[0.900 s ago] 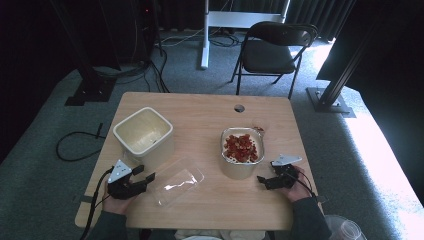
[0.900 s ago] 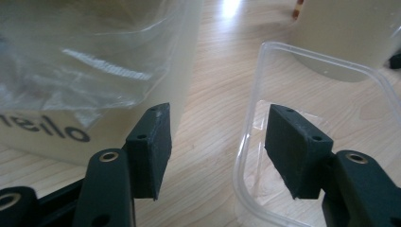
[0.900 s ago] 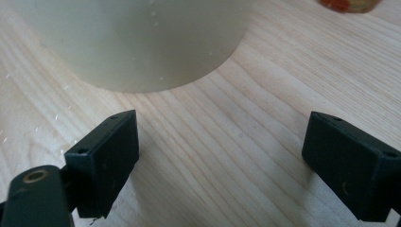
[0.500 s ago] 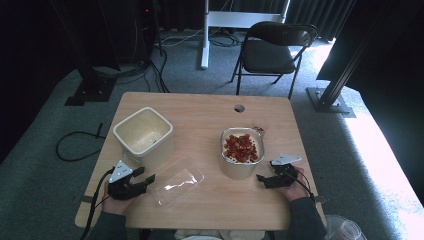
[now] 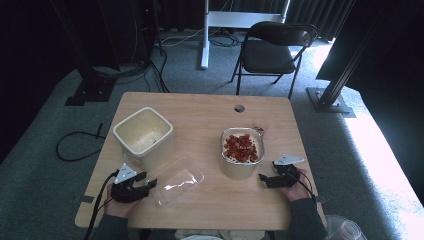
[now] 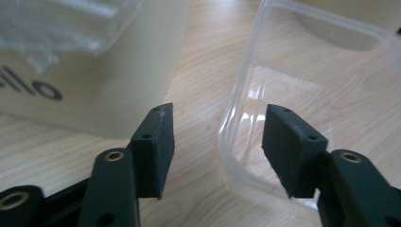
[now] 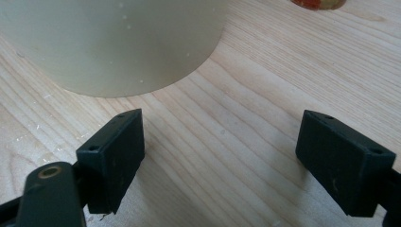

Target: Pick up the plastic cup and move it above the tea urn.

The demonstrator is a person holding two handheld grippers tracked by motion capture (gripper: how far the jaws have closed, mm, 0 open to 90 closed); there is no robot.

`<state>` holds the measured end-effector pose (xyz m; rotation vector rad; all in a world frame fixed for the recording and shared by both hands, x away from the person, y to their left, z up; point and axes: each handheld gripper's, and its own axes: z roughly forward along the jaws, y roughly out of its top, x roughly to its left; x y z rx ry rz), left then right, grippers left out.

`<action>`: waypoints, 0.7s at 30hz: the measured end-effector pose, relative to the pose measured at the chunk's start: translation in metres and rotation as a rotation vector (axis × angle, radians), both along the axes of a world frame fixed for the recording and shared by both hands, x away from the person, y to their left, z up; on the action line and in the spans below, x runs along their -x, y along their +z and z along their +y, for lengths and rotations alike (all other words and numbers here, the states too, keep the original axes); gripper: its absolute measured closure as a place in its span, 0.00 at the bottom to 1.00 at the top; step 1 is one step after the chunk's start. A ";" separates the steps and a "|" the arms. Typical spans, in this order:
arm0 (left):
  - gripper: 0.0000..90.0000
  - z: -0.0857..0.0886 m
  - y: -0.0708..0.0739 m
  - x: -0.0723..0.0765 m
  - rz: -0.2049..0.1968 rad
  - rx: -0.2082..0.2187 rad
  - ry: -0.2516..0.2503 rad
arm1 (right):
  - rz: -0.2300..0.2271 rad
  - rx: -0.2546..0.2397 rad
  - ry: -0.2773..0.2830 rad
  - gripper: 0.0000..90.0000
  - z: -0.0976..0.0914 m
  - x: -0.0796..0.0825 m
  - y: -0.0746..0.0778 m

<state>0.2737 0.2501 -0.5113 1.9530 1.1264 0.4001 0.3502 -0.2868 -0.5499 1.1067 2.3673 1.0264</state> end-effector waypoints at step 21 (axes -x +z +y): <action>0.64 0.000 0.006 -0.004 0.021 -0.003 0.031 | 0.001 0.000 -0.005 0.17 0.000 0.000 0.000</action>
